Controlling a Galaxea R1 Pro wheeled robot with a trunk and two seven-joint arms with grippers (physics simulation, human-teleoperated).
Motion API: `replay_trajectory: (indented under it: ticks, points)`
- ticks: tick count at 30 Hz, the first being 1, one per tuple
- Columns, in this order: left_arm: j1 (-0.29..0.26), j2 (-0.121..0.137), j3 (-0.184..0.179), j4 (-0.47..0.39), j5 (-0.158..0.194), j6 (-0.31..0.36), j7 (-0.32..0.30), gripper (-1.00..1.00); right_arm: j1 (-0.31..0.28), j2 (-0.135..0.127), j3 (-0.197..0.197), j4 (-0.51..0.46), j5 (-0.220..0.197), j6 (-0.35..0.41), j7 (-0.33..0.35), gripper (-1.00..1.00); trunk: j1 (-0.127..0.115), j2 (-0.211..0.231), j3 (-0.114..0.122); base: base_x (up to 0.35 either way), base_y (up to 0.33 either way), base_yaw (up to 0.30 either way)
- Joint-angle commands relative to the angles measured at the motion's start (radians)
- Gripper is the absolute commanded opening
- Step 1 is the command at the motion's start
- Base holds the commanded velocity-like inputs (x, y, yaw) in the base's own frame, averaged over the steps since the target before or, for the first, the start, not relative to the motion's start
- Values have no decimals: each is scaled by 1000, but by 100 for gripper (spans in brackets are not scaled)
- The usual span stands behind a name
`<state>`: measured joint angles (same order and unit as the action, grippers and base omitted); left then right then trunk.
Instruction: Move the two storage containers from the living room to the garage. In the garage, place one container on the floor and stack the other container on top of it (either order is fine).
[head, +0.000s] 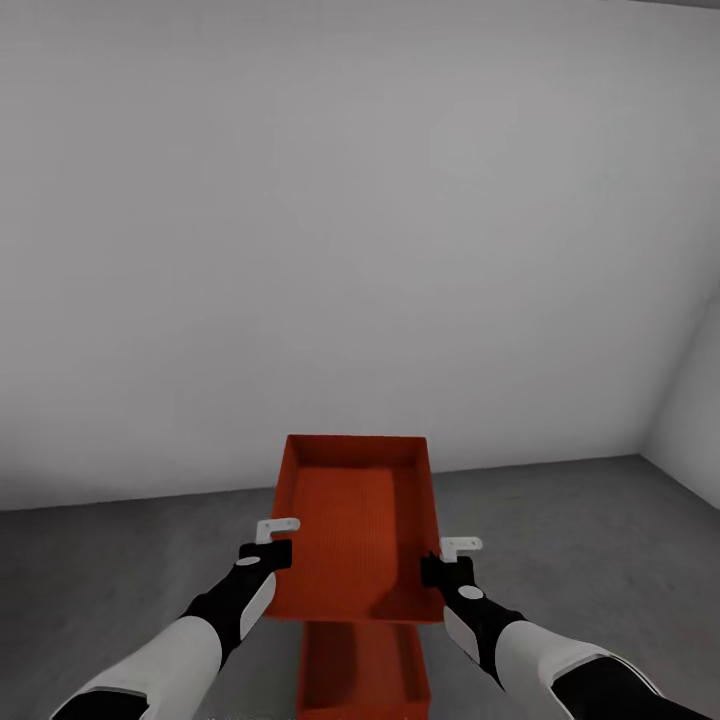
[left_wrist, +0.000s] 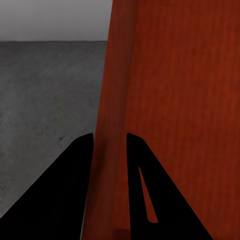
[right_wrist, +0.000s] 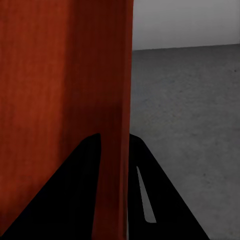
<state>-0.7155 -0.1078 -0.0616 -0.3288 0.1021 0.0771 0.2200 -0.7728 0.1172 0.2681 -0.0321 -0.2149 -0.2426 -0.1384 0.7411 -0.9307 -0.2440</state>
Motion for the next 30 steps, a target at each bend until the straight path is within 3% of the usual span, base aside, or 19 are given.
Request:
replay_trajectory:
  ticks: [1, 8, 30]
  points:
    - [-1, 22, 37, -6, -12, 7, 52, -100, 0, -40, -17, 28, -18, -6, -7, -100, 0, -1, -3, 0, 0, 102]
    - [-1, 35, 36, -7, -2, 7, 52, -100, 0, -40, -17, 29, -19, -6, -7, -100, 0, -1, -13, 0, 0, 62]
    - [-1, 36, 34, -7, 4, 7, 50, -100, 0, -40, -18, 29, -20, -6, -7, -100, 0, -1, -49, 0, 0, 1]
